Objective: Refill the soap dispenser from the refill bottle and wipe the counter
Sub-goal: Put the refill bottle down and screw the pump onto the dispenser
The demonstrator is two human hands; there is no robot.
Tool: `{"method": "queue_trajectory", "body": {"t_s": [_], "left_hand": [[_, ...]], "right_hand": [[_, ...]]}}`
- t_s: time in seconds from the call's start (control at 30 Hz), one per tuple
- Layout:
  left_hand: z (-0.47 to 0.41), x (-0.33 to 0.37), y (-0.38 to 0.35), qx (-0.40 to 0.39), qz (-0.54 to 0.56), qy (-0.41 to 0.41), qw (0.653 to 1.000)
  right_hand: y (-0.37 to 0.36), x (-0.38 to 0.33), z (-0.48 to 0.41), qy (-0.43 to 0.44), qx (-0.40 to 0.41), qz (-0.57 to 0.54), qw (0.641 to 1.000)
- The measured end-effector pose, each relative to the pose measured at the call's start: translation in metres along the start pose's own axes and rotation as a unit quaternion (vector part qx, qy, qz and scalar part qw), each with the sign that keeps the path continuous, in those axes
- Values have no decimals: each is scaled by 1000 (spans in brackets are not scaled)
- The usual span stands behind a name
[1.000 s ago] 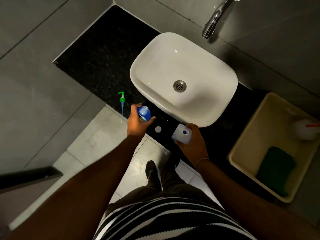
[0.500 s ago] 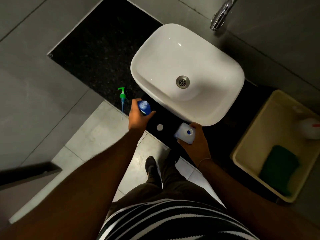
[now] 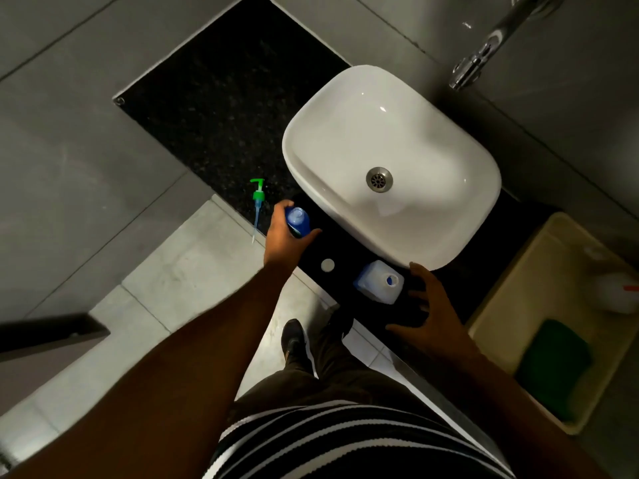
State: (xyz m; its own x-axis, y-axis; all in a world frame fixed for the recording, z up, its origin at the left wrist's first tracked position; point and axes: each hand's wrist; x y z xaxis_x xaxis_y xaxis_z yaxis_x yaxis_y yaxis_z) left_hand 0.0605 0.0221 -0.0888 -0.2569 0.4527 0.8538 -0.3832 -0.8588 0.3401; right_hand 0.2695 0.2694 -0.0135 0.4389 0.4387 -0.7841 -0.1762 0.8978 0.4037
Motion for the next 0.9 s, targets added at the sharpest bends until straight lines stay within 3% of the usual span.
{"method": "queue_trajectory", "body": {"t_s": [0.07,0.13,0.3,0.37,0.5,0.63,0.77,0.9], "left_hand": [[3,-1,3,-3,5,7,1000],[7,-3,6,-4,14,10,1000],[18,-14,14,-12,-44,11,999],[26,-20,18,-14,-77,1,997],[29,-24,34,93,-81,-18,992],[-10,-13,61,160,-109,60,979],[-56,-12,77,102,-190,140,966],[-90,-16,76,53,-256,153,953]], "right_hand": [[20,-15,7,-5,-46,63,997],[41,-36,11,-10,-42,94,995],[59,-115,-12,49,80,69,993],[44,-145,-35,76,92,18,993],[-24,-177,-100,49,54,-94,993],[-81,-170,-154,-16,30,-45,998],[-102,-145,-190,-39,-93,42,994],[-109,-124,-209,-54,-73,86,992]]}}
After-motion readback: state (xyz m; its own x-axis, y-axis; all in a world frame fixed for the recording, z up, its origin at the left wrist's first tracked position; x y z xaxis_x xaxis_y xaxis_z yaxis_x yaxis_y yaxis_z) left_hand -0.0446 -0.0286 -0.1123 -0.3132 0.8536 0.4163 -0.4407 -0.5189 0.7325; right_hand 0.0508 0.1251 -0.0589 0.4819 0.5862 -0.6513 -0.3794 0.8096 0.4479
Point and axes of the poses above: each hand's wrist, its own z-axis away from the middle knuckle, its own y-axis out of the back of the hand, x = y × z, and after that the axes turned 10 degrees about -x, right-handed
